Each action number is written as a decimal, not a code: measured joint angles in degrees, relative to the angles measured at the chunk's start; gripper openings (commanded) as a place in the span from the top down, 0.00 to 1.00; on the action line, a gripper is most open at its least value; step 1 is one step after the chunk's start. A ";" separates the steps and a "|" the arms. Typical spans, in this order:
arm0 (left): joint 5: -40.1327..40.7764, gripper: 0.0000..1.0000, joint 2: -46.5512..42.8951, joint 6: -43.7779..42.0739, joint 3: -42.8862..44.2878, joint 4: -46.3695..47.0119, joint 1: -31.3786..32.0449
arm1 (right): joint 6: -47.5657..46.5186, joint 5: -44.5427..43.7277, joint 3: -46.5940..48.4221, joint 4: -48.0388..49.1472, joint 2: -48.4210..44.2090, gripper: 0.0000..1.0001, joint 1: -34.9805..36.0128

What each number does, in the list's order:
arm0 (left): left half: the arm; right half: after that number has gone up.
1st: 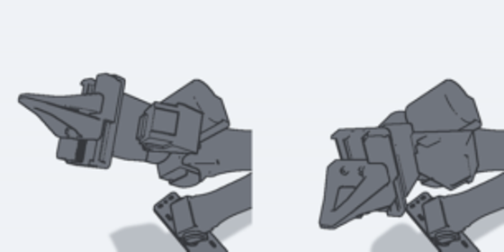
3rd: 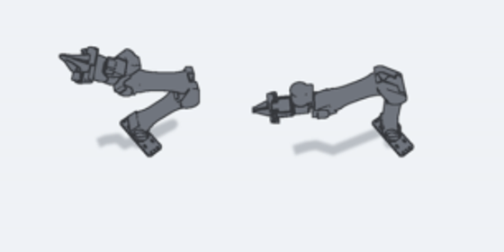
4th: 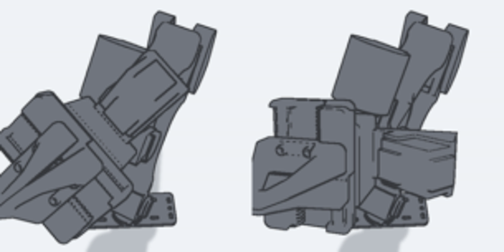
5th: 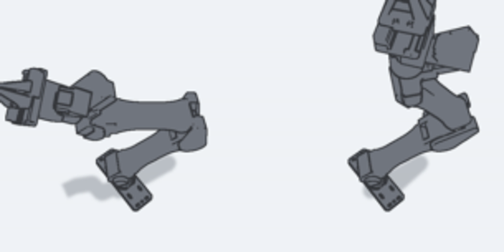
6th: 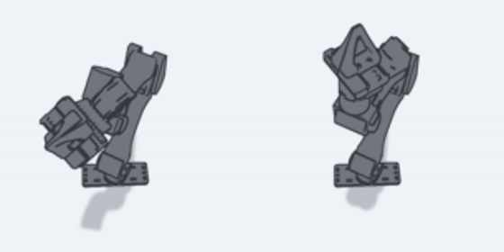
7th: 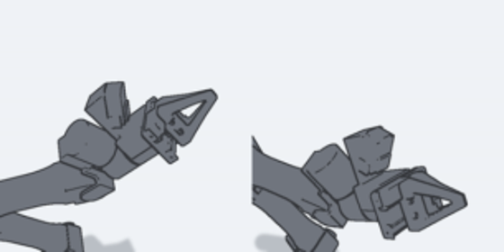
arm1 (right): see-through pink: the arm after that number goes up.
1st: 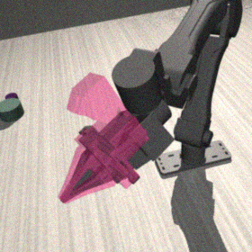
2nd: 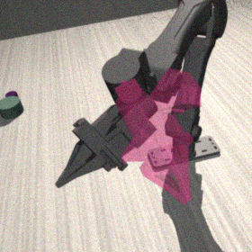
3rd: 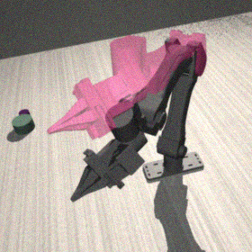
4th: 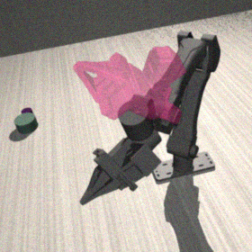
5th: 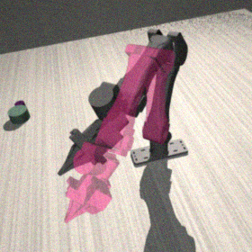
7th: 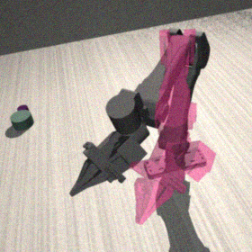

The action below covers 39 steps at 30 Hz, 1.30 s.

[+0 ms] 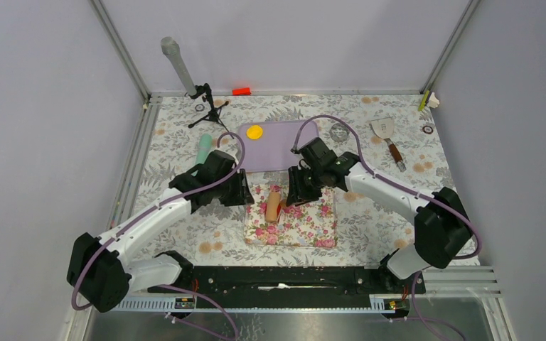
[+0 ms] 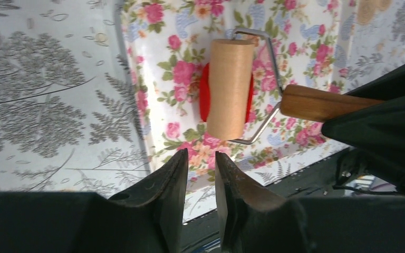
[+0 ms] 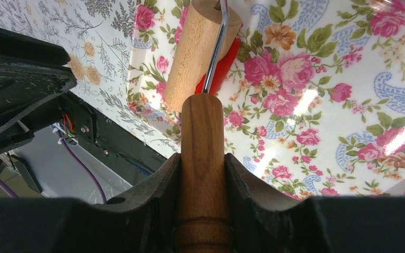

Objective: Roll out the dumpling wrappers from the dough
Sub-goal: Flatten out the dough on the work surface.

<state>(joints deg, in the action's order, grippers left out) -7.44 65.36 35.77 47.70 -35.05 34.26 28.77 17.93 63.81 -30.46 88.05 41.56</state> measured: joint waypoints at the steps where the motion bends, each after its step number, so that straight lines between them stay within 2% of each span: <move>1: -0.63 0.70 0.35 0.46 0.00 0.81 0.17 | 0.11 0.09 -0.46 0.37 -0.31 1.00 0.00; 4: -3.06 0.72 1.57 2.36 -0.35 3.87 0.90 | 0.39 0.17 -1.46 1.03 -1.09 1.00 -0.07; 8: -6.99 0.81 2.58 6.14 -2.93 10.38 1.20 | 0.70 0.33 -2.49 1.55 -1.86 1.00 -0.46; 18: -15.10 0.87 10.21 13.81 -5.86 23.69 1.29 | 1.09 1.07 -4.63 2.78 -3.32 1.00 -1.14; 32: -16.52 0.94 13.86 14.29 -5.86 24.59 -0.81 | 2.10 1.29 -9.79 4.81 -7.87 1.00 -2.45; 39: -17.88 0.94 15.41 14.97 -5.86 26.03 -0.46 | 2.19 1.31 -10.05 5.07 -8.04 1.00 -2.58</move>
<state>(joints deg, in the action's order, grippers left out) -25.32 80.77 50.74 41.85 -9.02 33.80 30.96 19.25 53.76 -25.39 80.01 38.98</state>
